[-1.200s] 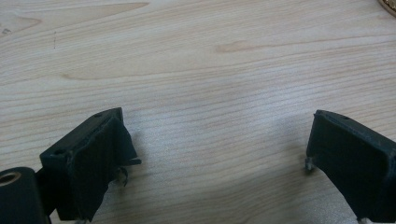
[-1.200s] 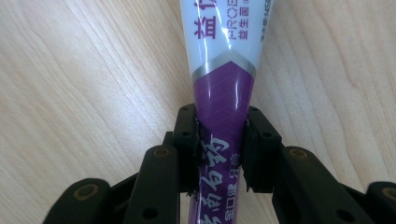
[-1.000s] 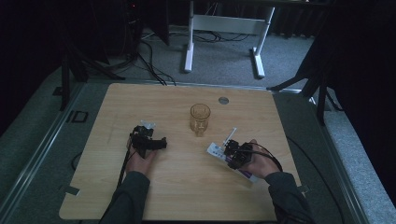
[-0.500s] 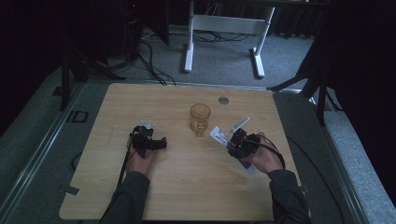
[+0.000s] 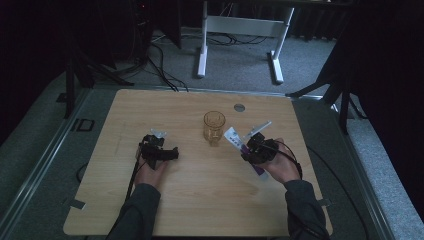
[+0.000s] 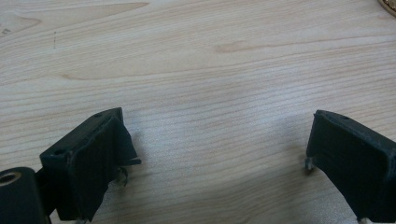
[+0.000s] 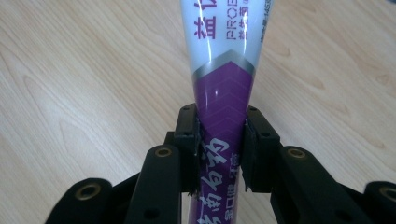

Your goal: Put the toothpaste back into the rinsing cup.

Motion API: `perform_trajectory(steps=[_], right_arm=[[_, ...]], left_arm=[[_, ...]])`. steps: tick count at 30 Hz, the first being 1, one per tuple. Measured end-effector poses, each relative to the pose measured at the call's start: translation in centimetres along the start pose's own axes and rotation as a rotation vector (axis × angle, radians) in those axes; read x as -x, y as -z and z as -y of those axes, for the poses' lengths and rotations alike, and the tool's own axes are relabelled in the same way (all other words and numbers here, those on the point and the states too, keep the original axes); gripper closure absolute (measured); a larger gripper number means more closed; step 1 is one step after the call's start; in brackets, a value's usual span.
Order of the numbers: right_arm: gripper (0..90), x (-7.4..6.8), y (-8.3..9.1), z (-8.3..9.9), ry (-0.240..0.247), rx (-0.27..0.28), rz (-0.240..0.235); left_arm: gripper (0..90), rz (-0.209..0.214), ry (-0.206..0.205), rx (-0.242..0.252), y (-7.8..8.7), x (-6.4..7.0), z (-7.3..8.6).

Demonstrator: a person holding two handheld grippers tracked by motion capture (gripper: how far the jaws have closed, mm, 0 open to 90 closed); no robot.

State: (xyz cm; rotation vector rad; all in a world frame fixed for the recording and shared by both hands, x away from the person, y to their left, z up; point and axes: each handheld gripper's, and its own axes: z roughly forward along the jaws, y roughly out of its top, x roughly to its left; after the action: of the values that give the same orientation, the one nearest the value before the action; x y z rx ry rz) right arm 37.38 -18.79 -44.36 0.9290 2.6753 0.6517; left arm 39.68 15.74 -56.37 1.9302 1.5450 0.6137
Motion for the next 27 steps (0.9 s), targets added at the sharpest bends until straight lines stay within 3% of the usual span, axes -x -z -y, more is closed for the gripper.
perform_trajectory(steps=[4,15,27], right_arm=[[71.4,0.0,0.0,-0.2,-0.007,0.017,0.002],[71.4,0.1,0.4,-0.8,-0.060,0.149,0.030],[71.4,0.2,0.3,-1.7,-0.101,0.244,0.021]], left_arm=[[4.9,0.000,0.000,0.000,0.0,0.0,0.0],[4.9,0.001,-0.001,-0.002,0.0,0.0,0.0],[4.9,0.000,0.000,-0.001,0.0,0.0,0.0]])
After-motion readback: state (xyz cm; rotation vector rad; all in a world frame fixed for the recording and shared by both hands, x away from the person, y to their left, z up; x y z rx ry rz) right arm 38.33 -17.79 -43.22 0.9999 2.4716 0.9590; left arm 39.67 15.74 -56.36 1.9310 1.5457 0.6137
